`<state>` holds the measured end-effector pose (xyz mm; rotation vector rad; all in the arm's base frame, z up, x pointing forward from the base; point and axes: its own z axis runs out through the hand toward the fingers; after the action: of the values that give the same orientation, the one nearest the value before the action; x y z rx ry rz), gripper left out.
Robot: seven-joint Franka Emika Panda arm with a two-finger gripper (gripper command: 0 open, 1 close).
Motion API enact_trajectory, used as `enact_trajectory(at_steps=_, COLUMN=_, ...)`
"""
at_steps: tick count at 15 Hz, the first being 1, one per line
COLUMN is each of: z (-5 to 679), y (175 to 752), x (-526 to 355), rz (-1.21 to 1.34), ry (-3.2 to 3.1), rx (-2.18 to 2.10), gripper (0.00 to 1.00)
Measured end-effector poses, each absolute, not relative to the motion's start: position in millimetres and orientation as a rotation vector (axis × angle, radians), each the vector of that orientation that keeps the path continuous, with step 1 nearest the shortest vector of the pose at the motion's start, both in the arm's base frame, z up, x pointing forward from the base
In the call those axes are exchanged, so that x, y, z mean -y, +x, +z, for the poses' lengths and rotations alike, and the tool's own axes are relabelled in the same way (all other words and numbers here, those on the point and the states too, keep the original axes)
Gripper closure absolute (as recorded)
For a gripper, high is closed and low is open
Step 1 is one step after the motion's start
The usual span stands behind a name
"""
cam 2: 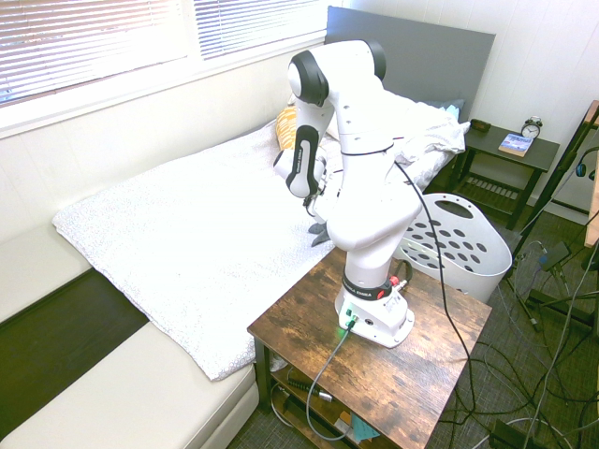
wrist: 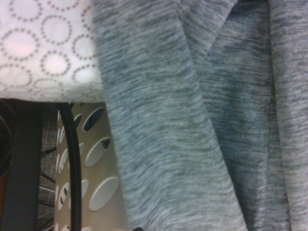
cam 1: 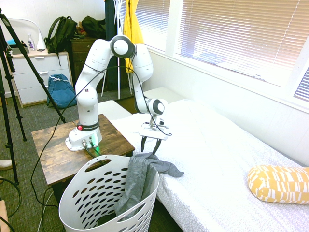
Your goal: Put my clothes in the laundry bag
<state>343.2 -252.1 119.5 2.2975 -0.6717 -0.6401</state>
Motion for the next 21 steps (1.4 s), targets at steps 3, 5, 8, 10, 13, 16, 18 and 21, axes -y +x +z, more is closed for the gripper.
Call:
enact_trajectory(at_steps=3, z=97.4, y=335.9, x=273.4, rz=-0.667, ry=2.262, rx=0.692, gripper=0.0)
enact_trajectory(at_steps=5, z=84.1, y=324.6, x=292.1, rz=-0.686, ry=2.229, rx=0.712, gripper=0.0)
enact_trajectory(at_steps=8, z=67.8, y=319.8, x=314.4, rz=-0.685, ry=2.186, rx=0.745, gripper=0.0)
enact_trajectory(at_steps=10, z=59.1, y=323.6, x=319.3, rz=-0.666, ry=2.165, rx=0.752, gripper=0.0)
enact_trajectory(at_steps=13, z=49.6, y=335.2, x=320.3, rz=-0.591, ry=2.136, rx=0.763, gripper=1.0)
enact_trajectory(at_steps=16, z=36.3, y=339.3, x=320.4, rz=-0.53, ry=2.089, rx=0.775, gripper=1.0)
enact_trajectory(at_steps=18, z=30.9, y=336.2, x=320.3, rz=-0.537, ry=2.082, rx=0.774, gripper=1.0)
enact_trajectory(at_steps=21, z=29.3, y=334.8, x=320.1, rz=-0.543, ry=2.079, rx=0.772, gripper=1.0)
